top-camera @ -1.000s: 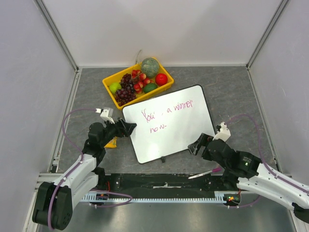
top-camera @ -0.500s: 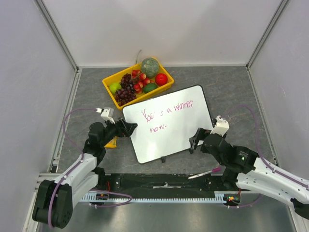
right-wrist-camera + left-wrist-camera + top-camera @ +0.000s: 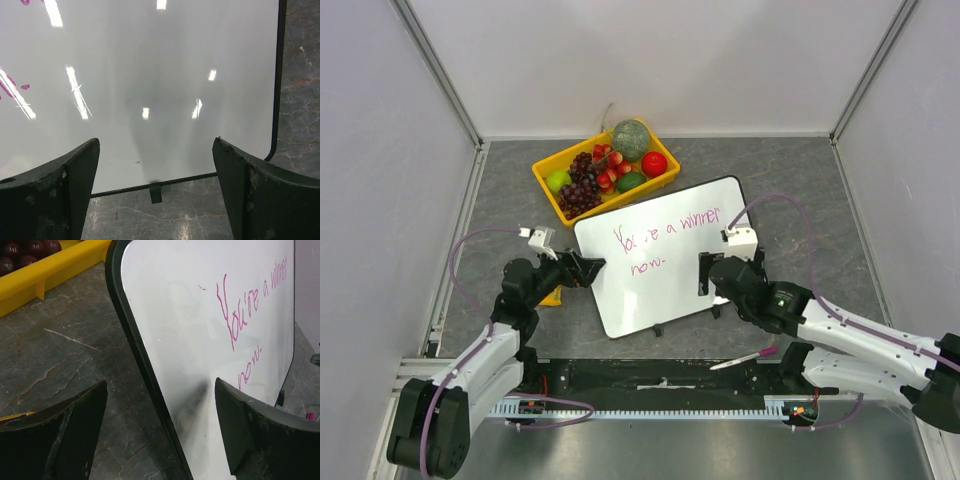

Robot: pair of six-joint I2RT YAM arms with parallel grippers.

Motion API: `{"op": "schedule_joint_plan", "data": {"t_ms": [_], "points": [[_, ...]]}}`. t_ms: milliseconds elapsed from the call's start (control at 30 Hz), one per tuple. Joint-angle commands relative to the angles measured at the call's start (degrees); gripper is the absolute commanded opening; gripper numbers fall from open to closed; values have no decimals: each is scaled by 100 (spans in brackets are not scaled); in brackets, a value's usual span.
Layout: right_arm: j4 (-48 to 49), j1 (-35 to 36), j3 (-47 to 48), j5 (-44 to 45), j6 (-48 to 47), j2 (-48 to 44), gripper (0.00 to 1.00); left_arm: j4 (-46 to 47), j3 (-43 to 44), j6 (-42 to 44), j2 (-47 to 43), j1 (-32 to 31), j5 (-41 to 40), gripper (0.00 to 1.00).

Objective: Write a sentence on the whiteboard
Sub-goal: Reset both arms

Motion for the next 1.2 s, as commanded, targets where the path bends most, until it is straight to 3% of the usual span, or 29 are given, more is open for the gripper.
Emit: {"op": "schedule_joint_plan", "data": {"t_ms": [0,233,633,833,1167], "points": [[607,-212,383,193,-609,316,98,283,-128,104,-366,3,-94,92],[915,-705,567,-246,-978,387,98,124,-216,69,-762,21,-288,93],[1249,-819,884,-668,-1031,677,98,-455,143,-18,-1622,12,-367,94],[1205,-872,1095,-896,-1172,536,98,-1526,732,-106,-2071,3,-630,96],[1047,-1153,1630,-1213,-1347,386,98,-3926,2225,-212,-1861,3,-1290,96]]}}
